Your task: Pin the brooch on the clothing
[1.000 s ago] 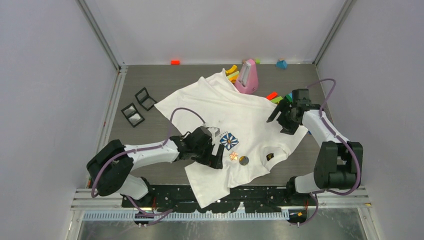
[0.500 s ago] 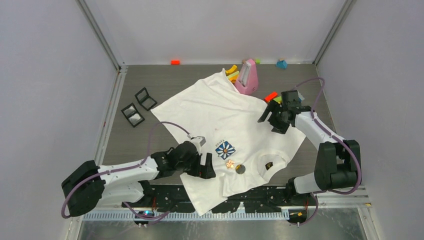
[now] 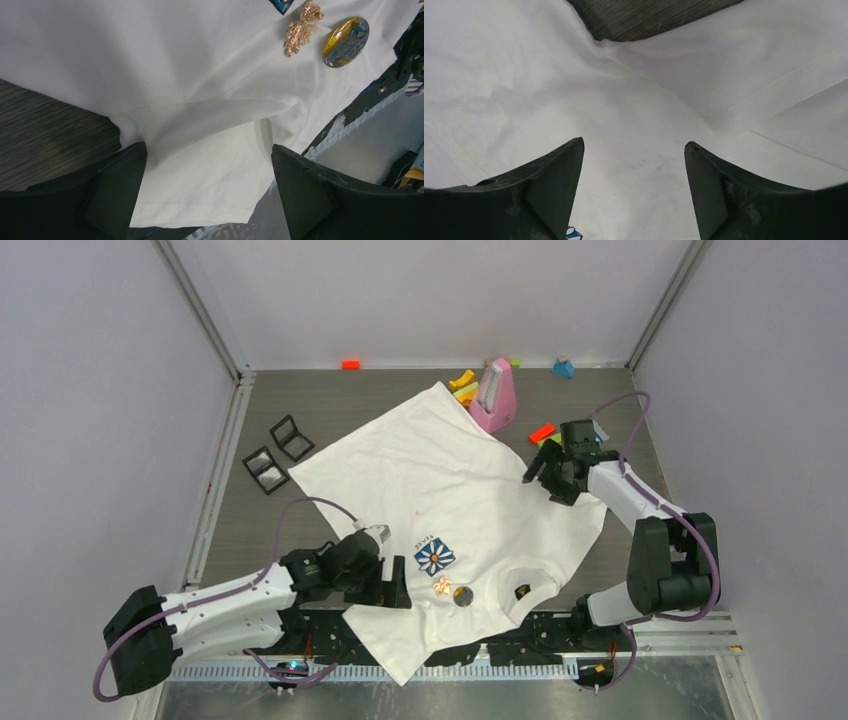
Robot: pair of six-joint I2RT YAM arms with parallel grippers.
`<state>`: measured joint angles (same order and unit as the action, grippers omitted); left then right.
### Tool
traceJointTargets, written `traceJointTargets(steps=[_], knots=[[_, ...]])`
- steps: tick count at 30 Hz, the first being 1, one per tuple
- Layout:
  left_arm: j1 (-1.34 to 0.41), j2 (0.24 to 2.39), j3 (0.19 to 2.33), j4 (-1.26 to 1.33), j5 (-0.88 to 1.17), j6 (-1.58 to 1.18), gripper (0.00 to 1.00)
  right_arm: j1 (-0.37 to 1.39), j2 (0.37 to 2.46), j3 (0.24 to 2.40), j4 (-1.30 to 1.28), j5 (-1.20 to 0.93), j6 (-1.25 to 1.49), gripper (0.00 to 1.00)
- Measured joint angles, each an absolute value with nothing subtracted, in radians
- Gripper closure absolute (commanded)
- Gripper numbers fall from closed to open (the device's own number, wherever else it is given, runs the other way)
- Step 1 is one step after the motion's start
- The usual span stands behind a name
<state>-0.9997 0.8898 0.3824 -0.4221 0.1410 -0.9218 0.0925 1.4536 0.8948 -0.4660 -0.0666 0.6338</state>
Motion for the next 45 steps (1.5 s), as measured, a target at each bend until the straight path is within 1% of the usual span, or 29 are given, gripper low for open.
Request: traceJointTargets(steps=[6,10,13,15,17,22,23,24,25,27,30,37,45], knots=[[-1.000,0.944,0.492,-0.534,0.125,-0.901,0.00,0.093,1.454,0.905,-0.515,0.088,0.607,0.28],[-1.000,1.002,0.574,-0.531,0.109,-0.873,0.00,0.093,1.454,0.903,-0.542,0.165,0.593,0.33],[-1.000,1.034,0.590,-0.499,0.109,-0.863,0.00,0.093,1.458,0.898,-0.553,0.189,0.583,0.37],[-1.000,1.059,0.590,-0.482,0.112,-0.860,0.00,0.093,1.476,0.897,-0.551,0.191,0.577,0.43],[-0.999,1.080,0.590,-0.467,0.117,-0.860,0.00,0.093,1.502,0.894,-0.545,0.191,0.574,0.57],[-0.999,1.108,0.581,-0.416,0.135,-0.862,0.00,0.093,1.568,0.891,-0.547,0.193,0.569,0.74],[-0.999,1.110,0.575,-0.407,0.138,-0.862,0.00,0.093,1.570,0.891,-0.548,0.197,0.569,0.81],[-0.999,1.112,0.565,-0.397,0.142,-0.863,0.00,0.093,1.571,0.891,-0.548,0.202,0.569,0.86],[-0.999,1.114,0.554,-0.393,0.147,-0.863,0.00,0.092,1.571,0.892,-0.550,0.210,0.564,0.94],[-0.999,1.118,0.525,-0.393,0.157,-0.864,0.00,0.087,1.574,0.903,-0.562,0.226,0.551,0.99],[-0.996,1.107,0.494,-0.385,0.173,-0.866,0.00,0.076,1.591,0.955,-0.592,0.256,0.526,0.99],[-0.993,1.064,0.454,-0.356,0.185,-0.860,0.00,0.026,1.677,1.159,-0.618,0.336,0.429,1.00],[-0.992,1.069,0.454,-0.352,0.203,-0.857,0.00,0.014,1.925,1.401,-0.609,0.440,0.320,1.00]])
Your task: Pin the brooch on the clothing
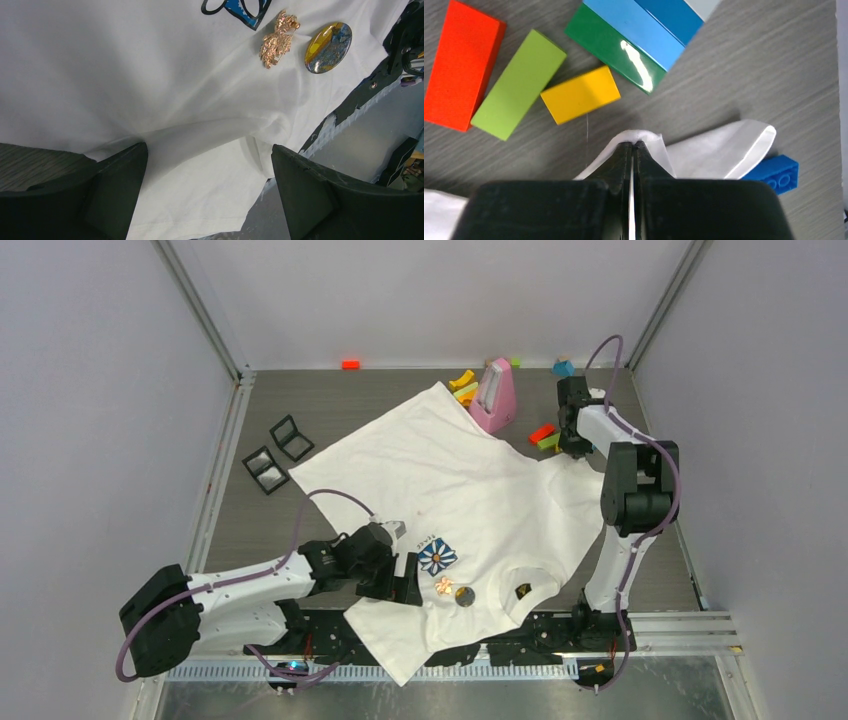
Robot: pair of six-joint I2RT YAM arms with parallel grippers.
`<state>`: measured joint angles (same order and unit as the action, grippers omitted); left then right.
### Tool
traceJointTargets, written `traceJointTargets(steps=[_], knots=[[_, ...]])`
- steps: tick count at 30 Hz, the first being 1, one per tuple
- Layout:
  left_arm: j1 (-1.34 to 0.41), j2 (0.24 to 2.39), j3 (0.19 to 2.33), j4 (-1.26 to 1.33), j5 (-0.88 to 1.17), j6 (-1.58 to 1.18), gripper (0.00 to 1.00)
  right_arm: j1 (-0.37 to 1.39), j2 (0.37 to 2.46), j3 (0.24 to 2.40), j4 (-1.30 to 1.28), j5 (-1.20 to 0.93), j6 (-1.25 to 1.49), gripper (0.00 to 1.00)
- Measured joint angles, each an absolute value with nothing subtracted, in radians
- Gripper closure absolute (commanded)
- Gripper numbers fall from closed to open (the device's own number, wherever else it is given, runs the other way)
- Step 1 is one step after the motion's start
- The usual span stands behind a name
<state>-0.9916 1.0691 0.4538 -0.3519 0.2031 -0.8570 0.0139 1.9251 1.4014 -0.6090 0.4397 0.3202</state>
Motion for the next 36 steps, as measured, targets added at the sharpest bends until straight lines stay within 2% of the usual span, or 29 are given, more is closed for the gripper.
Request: traceJointTargets(steps=[3,5,6,7,8,10,12,16,21,31,36], knots=[[-0.992,1.069,0.454,-0.351,0.207,-0.857,0.00,0.019,1.985,1.454,-0.614,0.453,0.289,0.94],[-0.992,1.069,0.454,-0.351,0.207,-0.857,0.00,0.021,2.006,1.481,-0.617,0.456,0.273,0.77],[-0.992,1.069,0.454,-0.351,0.207,-0.857,0.00,0.021,2.014,1.494,-0.620,0.456,0.263,0.58],[-0.992,1.071,0.455,-0.352,0.207,-0.856,0.00,0.020,2.017,1.502,-0.622,0.456,0.262,0.48],[-0.992,1.073,0.458,-0.354,0.207,-0.854,0.00,0.020,2.018,1.510,-0.622,0.461,0.258,0.30],[-0.992,1.085,0.471,-0.366,0.208,-0.844,0.00,0.018,2.018,1.525,-0.617,0.467,0.247,0.17],[-0.992,1.097,0.491,-0.401,0.207,-0.822,0.00,0.017,2.016,1.528,-0.609,0.464,0.244,0.13],[-0.958,1.121,0.559,-0.513,0.192,-0.751,0.00,0.015,1.979,1.491,-0.608,0.429,0.249,0.12],[-0.805,1.154,0.706,-0.551,0.193,-0.660,0.00,0.015,1.840,1.402,-0.617,0.355,0.281,0.12],[-0.267,1.188,0.972,-0.520,0.279,-0.523,0.00,0.015,1.355,1.219,-0.590,0.181,0.363,0.12],[-0.092,1.090,1.033,-0.528,0.187,-0.458,0.00,0.015,1.093,1.114,-0.531,0.152,0.373,0.12]])
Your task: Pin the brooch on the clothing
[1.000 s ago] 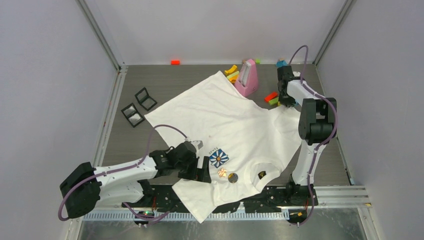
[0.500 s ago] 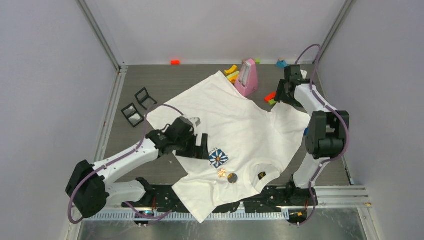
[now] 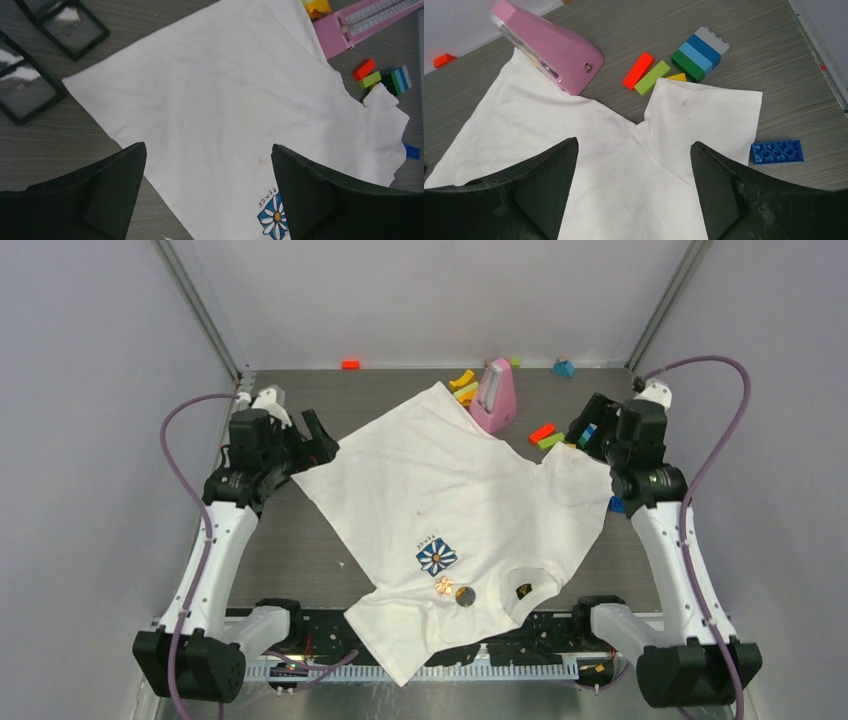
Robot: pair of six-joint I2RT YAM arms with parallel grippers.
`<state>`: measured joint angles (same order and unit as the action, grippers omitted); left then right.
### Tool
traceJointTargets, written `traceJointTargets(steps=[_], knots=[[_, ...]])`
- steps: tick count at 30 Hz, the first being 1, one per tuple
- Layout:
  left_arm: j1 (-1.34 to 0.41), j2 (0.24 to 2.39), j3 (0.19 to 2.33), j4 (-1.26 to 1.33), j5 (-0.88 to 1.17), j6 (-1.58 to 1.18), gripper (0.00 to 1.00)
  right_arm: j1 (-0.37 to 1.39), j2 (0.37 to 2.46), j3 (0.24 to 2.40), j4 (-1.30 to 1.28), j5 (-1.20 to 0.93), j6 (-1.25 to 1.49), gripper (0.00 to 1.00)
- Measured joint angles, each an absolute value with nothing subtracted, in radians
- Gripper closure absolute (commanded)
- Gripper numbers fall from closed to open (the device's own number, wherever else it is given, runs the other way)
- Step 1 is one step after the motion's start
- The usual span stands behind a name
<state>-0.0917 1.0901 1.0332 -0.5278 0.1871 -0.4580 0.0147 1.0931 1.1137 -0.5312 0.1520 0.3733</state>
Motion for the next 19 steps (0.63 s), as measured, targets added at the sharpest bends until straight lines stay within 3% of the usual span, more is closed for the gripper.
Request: traceJointTargets(steps=[9,19], knots=[[-0.085,0.968,1.070,-0.554,0.079,-0.277,0.00,0.015,0.741,0.822,-0.387,0.151,0.369,0.08],[-0.085,0.920,1.027,-0.550,0.078,-0.223,0.00,0.015,0.661,0.745,-0.346,0.151,0.369,0.07]])
